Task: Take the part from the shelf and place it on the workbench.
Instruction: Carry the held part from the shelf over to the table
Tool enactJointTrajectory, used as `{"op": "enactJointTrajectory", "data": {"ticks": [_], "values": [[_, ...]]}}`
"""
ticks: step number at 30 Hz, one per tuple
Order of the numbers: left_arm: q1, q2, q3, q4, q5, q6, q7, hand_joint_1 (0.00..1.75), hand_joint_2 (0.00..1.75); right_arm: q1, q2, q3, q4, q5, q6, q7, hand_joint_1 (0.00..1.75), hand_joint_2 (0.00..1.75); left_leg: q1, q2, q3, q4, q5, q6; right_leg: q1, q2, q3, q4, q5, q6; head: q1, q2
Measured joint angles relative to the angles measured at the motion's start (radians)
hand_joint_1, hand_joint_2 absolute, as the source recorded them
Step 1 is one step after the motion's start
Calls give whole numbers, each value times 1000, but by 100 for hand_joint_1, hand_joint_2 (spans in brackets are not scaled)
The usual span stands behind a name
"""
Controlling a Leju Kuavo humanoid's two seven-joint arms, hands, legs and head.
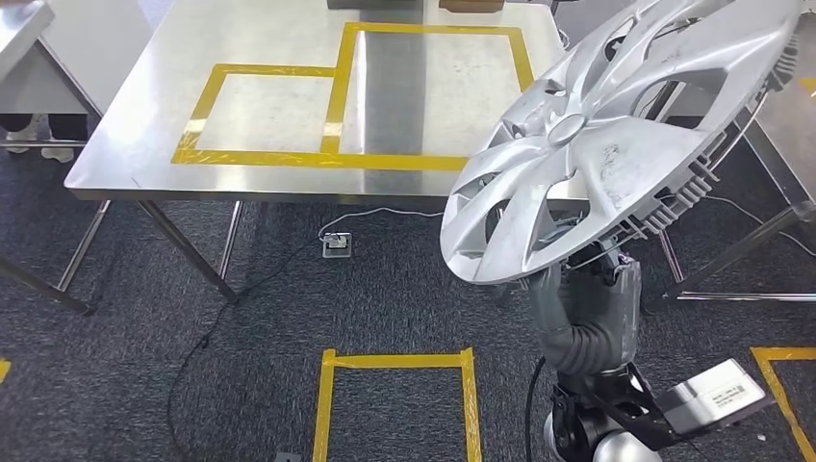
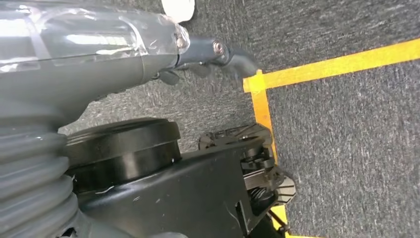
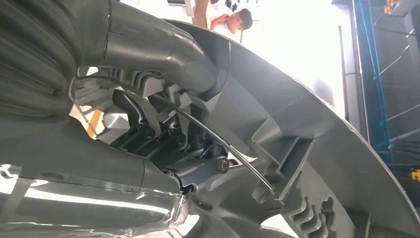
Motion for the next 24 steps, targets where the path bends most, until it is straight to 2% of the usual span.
{"op": "enactJointTrajectory", "data": {"ticks": [2,3,4,5,6,8,9,10,12,15,17,19,20,21,22,23,24], "values": [[-1,2,0,0,0,0,1,0,175,1,1,0,0,0,0,0,175,175,6,-9,-50,94,-40,-11,-5,-3,18,-15,-1,1,-9,0],[0,3,0,0,0,0,1,0,175,0,2,0,1,0,0,0,175,175,10,-10,-90,158,-61,-17,-6,-4,23,-17,-5,1,-14,0],[1,4,0,0,0,0,1,0,175,1,2,0,1,0,0,0,175,175,15,-10,-126,209,-69,-22,-7,-4,29,-17,-11,2,-18,0],[3,4,0,0,0,0,2,0,175,2,2,0,2,0,0,0,175,175,20,-10,-151,233,-59,-28,-8,-4,37,-16,-17,4,-21,0],[3,5,0,0,0,0,2,0,175,2,2,0,3,0,0,0,175,175,25,-9,-157,219,-27,-33,-11,-3,47,-15,-25,9,-24,0],[4,6,0,0,0,0,2,0,175,3,2,0,5,0,0,0,175,175,31,-3,-127,117,64,-44,-18,-2,68,-10,-46,22,-29,0],[4,6,0,0,0,0,2,0,175,2,2,0,6,0,0,-1,175,175,31,1,-106,66,93,-47,-20,-1,75,-4,-57,30,-34,0],[4,6,0,0,0,0,2,0,175,2,2,0,6,0,0,-1,175,175,30,4,-89,31,100,-44,-20,0,78,1,-65,38,-39,0],[5,7,0,0,0,0,2,0,175,1,2,0,6,0,0,-3,175,175,25,6,-78,11,83,-27,-19,1,78,4,-72,49,-40,0],[5,8,0,0,0,1,2,0,175,1,3,0,6,-1,-1,-3,175,175,26,2,-69,6,69,-2,-22,1,74,22,-91,60,-27,0],[4,8,0,0,0,1,2,0,175,0,3,-1,6,-2,-1,-4,175,175,26,3,-58,5,61,11,-23,1,25,120,-133,64,-17,0],[4,7,0,0,0,2,2,0,175,0,3,-1,6,-2,-1,-4,175,175,21,4,-47,5,51,20,-22,1,-56,255,-170,63,-8,0],[4,7,0,0,0,2,3,0,175,0,3,-1,7,-3,-1,-4,175,175,17,4,-39,5,45,22,-21,2,-85,292,-167,59,-3,0],[5,7,0,0,0,2,3,0,175,0,3,-1,7,-5,-1,-4,175,175,14,3,-30,5,39,23,-19,2,-99,294,-143,53,1,0],[4,7,0,0,0,2,4,0,175,1,3,-1,8,-7,-2,-4,175,175,10,1,-20,4,33,24,-15,2,-95,258,-101,44,6,0],[4,7,0,0,0,2,4,0,175,1,3,-1,8,-8,-2,-4,175,175,7,-1,-11,4,26,24,-8,3,-80,198,-53,31,11,0],[3,5,0,0,0,2,5,0,175,1,3,-2,8,-9,-2,-4,175,175,4,-2,-4,3,21,23,-2,4,-63,145,-18,17,11,0]]}}
